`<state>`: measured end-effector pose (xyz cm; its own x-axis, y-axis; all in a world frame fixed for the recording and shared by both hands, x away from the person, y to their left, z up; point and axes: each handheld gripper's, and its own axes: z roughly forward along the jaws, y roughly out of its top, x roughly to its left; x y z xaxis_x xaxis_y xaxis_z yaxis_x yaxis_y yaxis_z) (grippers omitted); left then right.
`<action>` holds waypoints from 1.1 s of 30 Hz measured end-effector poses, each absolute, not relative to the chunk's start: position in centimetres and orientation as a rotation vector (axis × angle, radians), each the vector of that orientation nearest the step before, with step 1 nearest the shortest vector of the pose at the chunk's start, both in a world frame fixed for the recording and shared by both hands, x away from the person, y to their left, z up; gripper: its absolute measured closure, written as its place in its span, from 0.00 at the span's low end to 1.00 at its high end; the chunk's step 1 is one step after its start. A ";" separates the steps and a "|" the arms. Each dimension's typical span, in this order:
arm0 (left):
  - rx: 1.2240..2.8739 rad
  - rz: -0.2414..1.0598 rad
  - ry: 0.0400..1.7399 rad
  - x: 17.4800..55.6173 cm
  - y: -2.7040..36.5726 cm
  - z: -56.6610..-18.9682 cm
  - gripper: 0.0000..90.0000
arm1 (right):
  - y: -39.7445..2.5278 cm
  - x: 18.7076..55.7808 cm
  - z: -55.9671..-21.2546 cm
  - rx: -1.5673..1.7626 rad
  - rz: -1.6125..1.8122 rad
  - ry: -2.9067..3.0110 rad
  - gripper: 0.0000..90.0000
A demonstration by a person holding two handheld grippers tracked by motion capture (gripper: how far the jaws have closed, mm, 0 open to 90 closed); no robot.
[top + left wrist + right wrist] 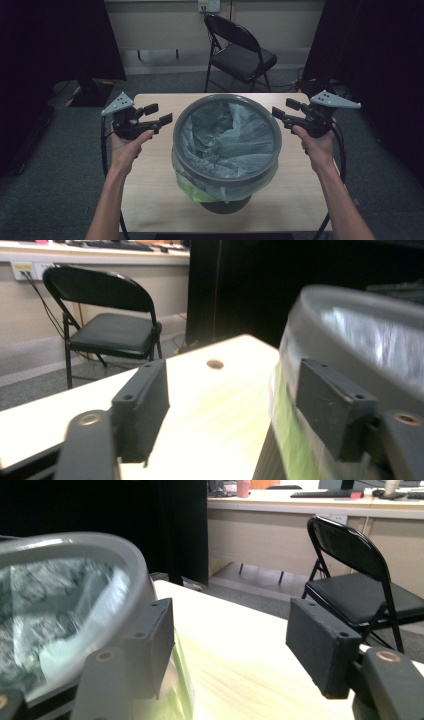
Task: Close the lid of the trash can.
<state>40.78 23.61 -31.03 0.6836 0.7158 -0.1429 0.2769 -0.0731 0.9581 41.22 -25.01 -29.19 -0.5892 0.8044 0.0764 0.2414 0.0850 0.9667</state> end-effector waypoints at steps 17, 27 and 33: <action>1.823 0.431 0.935 38.6 24.3 -36.5 0.23 | -27.5 38.7 -35.3 1.146 1.427 1.948 0.29; 1.879 0.501 1.021 37.4 24.6 -39.6 0.22 | -28.7 36.8 -39.2 1.237 1.363 1.991 0.28; 1.915 0.488 1.068 36.7 24.7 -42.1 0.17 | -29.2 36.1 -41.6 1.291 1.301 2.029 0.27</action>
